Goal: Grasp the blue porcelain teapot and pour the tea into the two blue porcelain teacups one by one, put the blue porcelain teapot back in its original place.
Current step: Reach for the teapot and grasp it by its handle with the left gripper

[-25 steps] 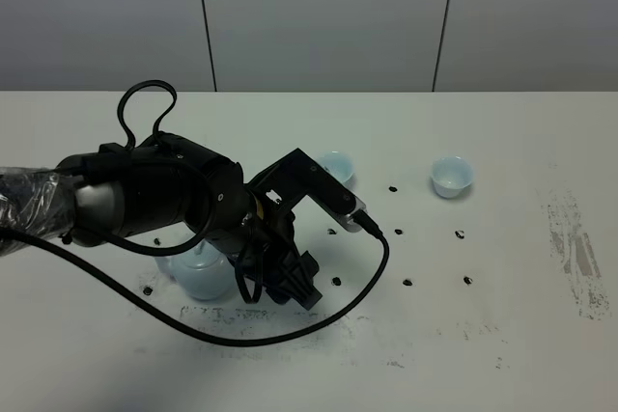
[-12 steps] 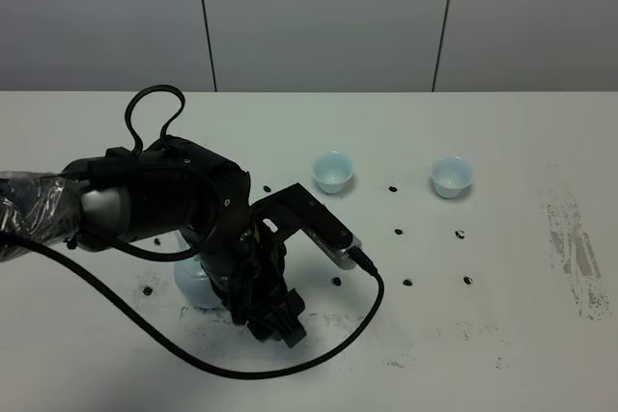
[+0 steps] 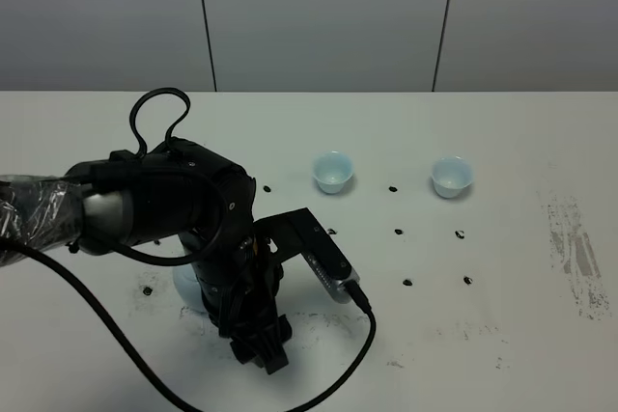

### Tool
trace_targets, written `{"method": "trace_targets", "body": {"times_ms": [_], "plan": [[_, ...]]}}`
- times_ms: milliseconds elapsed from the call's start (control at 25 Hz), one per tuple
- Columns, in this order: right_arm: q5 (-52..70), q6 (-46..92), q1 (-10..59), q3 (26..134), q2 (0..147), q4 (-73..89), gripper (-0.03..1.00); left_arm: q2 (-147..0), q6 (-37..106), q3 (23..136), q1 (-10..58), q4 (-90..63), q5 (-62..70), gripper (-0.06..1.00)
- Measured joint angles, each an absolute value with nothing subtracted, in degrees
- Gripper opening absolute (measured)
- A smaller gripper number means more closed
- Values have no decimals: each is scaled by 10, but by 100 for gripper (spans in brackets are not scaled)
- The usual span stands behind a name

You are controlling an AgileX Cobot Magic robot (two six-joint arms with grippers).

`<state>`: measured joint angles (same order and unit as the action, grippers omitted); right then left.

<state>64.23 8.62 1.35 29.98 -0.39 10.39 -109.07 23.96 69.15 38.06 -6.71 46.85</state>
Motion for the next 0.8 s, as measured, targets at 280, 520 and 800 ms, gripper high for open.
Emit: {"method": "trace_targets", "body": {"times_ms": [280,520,800], "plan": [[642,86,14,300,-4,104,21,-1051,276,691,381,-39,531,66],[642,86,14,300,-4,104,21,-1012,248,691,415,-37,508,66],[642,86,14,300,-4,104,21,-997,11,665,481,-4,423,66]]}}
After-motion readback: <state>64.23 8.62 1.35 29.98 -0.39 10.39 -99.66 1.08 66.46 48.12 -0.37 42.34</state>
